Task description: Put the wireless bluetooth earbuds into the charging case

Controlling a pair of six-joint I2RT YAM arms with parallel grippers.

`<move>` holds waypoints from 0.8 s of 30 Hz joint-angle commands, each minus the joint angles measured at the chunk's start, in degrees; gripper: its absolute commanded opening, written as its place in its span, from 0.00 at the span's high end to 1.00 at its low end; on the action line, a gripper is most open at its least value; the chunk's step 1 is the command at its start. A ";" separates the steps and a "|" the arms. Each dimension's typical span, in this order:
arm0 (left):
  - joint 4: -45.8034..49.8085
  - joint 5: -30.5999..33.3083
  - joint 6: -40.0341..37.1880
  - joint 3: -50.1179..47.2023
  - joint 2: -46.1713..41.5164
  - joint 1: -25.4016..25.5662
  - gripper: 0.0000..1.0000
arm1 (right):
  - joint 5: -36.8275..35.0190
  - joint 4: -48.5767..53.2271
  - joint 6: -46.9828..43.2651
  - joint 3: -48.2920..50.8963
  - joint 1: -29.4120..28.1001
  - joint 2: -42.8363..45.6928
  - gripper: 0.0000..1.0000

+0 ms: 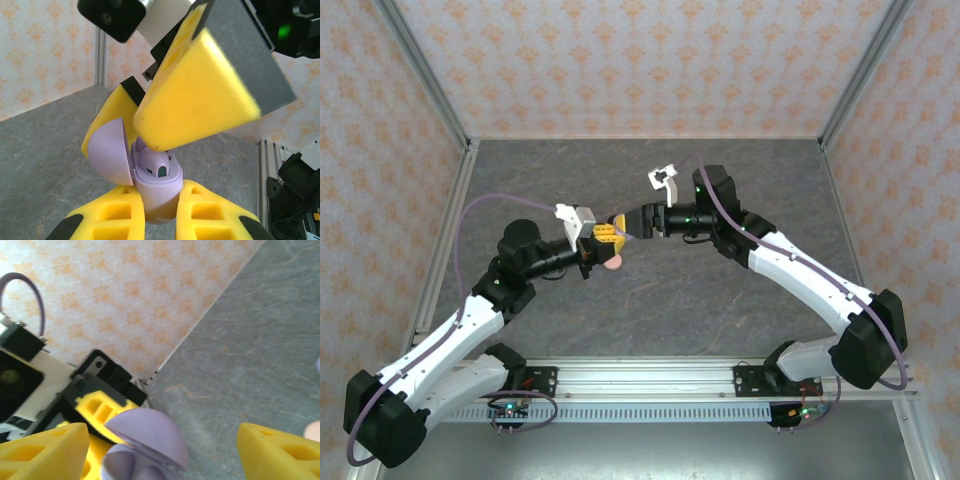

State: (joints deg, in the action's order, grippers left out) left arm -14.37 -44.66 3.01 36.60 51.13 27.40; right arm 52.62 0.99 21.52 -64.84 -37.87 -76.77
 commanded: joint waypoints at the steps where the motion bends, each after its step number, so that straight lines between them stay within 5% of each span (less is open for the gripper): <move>1: -2.16 -1.39 0.07 1.98 -0.58 0.43 0.93 | 5.40 -5.72 1.24 -1.04 -0.01 -0.27 0.28; 8: -1.28 -1.13 -0.35 2.34 -0.27 0.40 0.93 | 7.45 -6.64 1.63 -1.69 -0.01 0.12 0.43; 24: -0.26 -1.06 -0.69 1.77 -0.42 0.46 0.93 | 5.48 -7.68 -3.68 2.23 -0.01 7.31 0.44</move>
State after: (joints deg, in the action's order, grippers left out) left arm -14.74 -46.33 2.94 37.47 51.00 27.79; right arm 56.80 -2.70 20.01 -63.33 -37.65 -72.58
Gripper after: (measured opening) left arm 0.130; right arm 0.564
